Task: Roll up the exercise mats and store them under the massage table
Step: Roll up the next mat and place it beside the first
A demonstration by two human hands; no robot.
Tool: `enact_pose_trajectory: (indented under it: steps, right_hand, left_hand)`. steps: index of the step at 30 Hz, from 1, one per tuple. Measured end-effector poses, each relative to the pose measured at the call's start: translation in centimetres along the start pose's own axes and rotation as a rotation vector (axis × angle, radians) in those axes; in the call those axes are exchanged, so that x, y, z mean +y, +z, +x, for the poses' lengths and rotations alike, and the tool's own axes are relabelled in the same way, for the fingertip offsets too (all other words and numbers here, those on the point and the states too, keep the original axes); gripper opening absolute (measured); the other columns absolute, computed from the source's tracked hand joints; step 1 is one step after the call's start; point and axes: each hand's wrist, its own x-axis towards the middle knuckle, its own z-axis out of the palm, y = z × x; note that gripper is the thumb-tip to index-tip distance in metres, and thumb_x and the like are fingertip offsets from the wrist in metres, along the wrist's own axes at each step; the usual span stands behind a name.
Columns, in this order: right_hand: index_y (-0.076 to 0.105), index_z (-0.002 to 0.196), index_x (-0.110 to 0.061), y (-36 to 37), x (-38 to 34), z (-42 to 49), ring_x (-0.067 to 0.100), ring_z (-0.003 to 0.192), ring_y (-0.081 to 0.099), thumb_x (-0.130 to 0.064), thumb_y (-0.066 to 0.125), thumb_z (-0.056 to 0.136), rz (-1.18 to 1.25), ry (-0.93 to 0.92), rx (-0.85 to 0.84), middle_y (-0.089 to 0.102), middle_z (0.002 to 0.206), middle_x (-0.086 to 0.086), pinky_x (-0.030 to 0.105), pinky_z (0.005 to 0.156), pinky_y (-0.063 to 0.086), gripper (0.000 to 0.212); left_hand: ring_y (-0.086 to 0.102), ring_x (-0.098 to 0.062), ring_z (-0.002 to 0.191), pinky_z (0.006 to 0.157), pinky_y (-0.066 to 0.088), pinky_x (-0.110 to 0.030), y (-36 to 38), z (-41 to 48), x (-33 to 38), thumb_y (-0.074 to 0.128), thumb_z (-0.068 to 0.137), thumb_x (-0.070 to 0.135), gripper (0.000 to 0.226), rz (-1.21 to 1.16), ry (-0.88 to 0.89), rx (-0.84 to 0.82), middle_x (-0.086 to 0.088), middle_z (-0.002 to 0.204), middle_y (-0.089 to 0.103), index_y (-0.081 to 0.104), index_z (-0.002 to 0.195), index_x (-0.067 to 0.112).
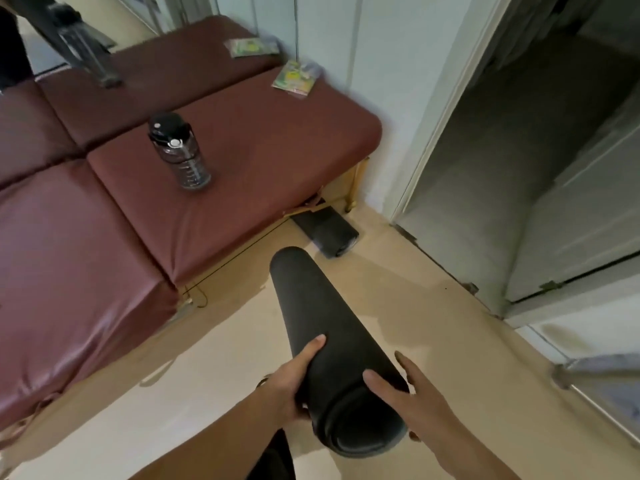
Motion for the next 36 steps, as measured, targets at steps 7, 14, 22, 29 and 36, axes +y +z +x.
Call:
enact_pose_trajectory:
  steps: [7, 14, 22, 29, 36]
  right_hand:
    - [0.05, 0.148, -0.032, 5.5, 2.7, 18.4, 0.025, 0.111, 0.067, -0.066, 0.098, 0.04, 0.252, 0.149, 0.094, 0.062, 0.132, -0.002, 0.051, 0.098, 0.06, 0.123]
    - [0.046, 0.152, -0.031, 8.9, 10.2, 38.0, 0.032, 0.115, 0.068, -0.056, 0.096, 0.042, 0.437, 0.104, 0.105, 0.062, 0.137, 0.005, 0.053, 0.101, 0.058, 0.123]
    - [0.042, 0.158, -0.013, 14.5, 15.2, 57.5, 0.038, 0.126, 0.062, -0.058, 0.088, 0.066, 0.465, 0.097, 0.102, 0.057, 0.145, 0.015, 0.051, 0.105, 0.055, 0.113]
    - [0.045, 0.151, -0.031, 19.2, 11.3, 66.7, 0.035, 0.086, 0.08, -0.045, 0.066, 0.102, 0.404, -0.029, 0.069, 0.069, 0.121, 0.004, 0.05, 0.071, 0.067, 0.055]
    - [0.042, 0.158, -0.021, 18.8, 5.0, 71.4, 0.034, 0.101, 0.074, -0.024, 0.057, 0.109, 0.455, -0.105, 0.025, 0.064, 0.136, 0.011, 0.046, 0.092, 0.061, 0.051]
  left_hand:
    - [0.071, -0.041, 0.12, 0.101, 0.06, -0.062, -1.7, 17.8, 4.9, 0.104, 0.031, 0.072, 0.127, -0.086, -0.001, 0.048, -0.016, 0.131, 0.074, 0.064, 0.137, 0.014]
    - [0.067, -0.035, 0.124, 0.108, 0.057, -0.06, -3.5, 35.1, 8.0, 0.103, 0.039, 0.071, 0.125, 0.005, 0.119, 0.031, -0.009, 0.135, 0.07, 0.06, 0.141, 0.014]
    - [0.07, -0.027, 0.115, 0.098, 0.059, -0.049, -6.6, 51.9, 13.3, 0.095, 0.07, 0.058, 0.088, 0.093, 0.332, 0.056, -0.005, 0.125, 0.076, 0.063, 0.137, 0.012]
    - [0.07, -0.025, 0.11, 0.084, 0.057, -0.042, -6.6, 60.5, 20.1, 0.092, 0.076, 0.056, 0.074, -0.008, 0.457, 0.033, -0.003, 0.126, 0.075, 0.065, 0.132, 0.016]
    - [0.064, -0.03, 0.119, 0.097, 0.057, -0.052, -6.5, 63.4, 28.0, 0.088, 0.071, 0.071, 0.097, 0.029, 0.484, 0.077, -0.004, 0.143, 0.066, 0.057, 0.148, 0.021]
